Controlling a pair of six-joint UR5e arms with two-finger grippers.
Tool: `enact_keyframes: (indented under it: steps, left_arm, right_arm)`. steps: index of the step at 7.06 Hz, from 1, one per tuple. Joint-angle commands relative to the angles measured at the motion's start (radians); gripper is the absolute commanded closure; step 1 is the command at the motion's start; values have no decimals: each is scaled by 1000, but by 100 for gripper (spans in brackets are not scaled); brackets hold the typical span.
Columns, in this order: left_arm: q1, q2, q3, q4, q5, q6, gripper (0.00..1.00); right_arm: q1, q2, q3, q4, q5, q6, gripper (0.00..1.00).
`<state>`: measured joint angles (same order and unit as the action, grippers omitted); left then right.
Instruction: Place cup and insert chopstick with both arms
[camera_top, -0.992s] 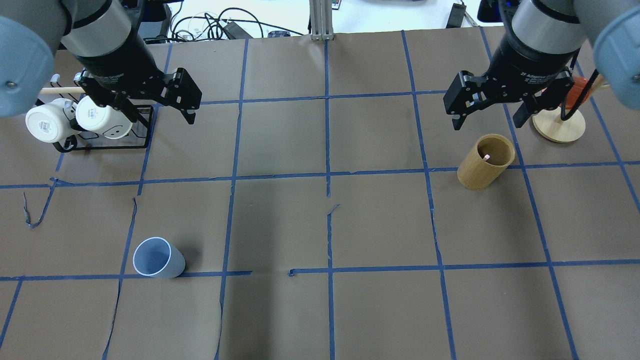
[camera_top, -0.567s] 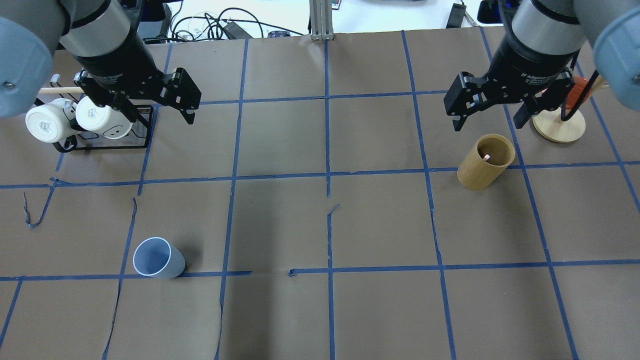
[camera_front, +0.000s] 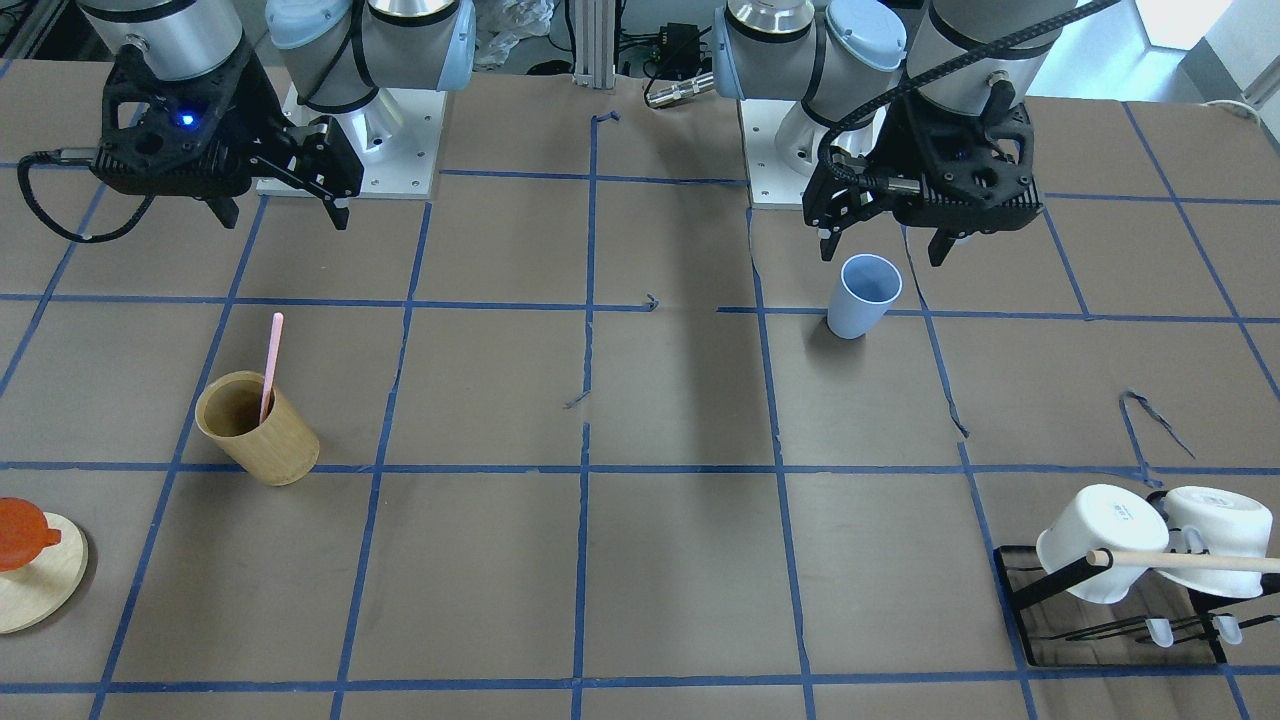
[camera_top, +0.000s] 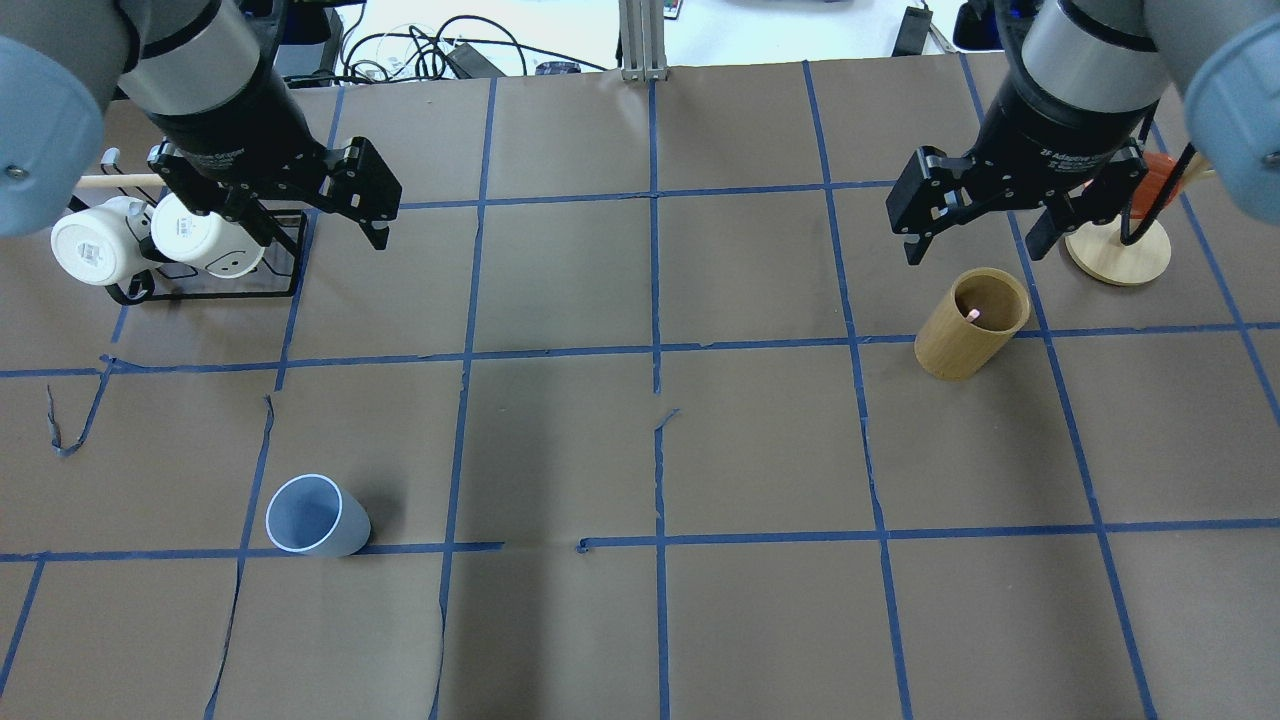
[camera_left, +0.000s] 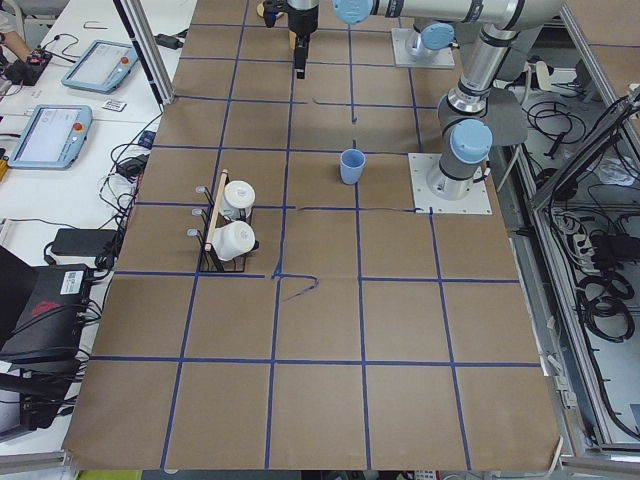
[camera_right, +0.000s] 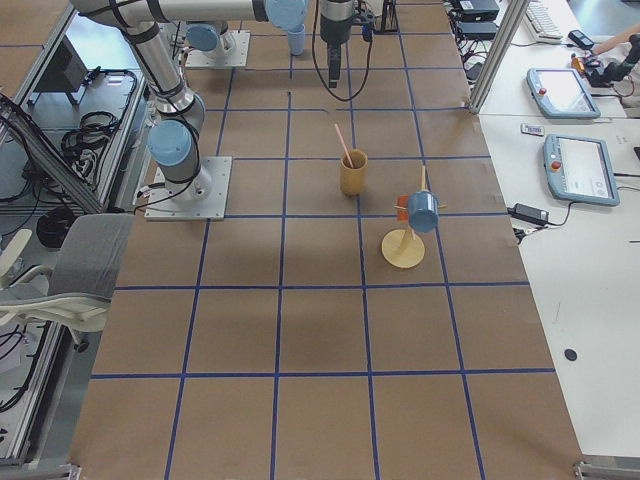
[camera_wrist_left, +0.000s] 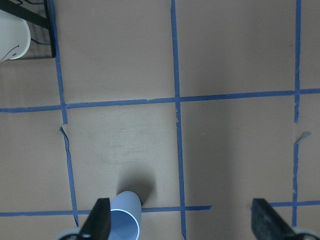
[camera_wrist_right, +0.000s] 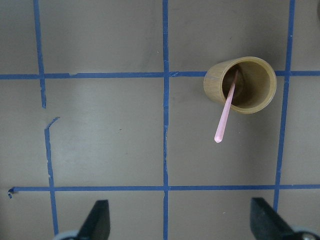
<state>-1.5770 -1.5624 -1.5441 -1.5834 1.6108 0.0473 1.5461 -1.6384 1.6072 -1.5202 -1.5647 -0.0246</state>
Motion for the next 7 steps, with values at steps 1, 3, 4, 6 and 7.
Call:
enact_keyframes:
  steps: [1,3,4,6,7]
  left_arm:
    - [0,1,-1,-1,1,-1,0]
    - [0,2,-4,-3,1,0,0]
    - [0,2,-2,-3,1,-1,0]
    - [0,4,-2,-3,1,0,0]
    - [2,4,-2,-3,1,0,0]
  right_arm:
    - [-1,0,2,0,-2,2,0]
    - [0,11,3,-1,-8,14,0]
    - [0,12,3,0,-11,14,0]
    - [-1,14,3,0,-14,14,0]
    - [-1,15,6,0,-12,14,0]
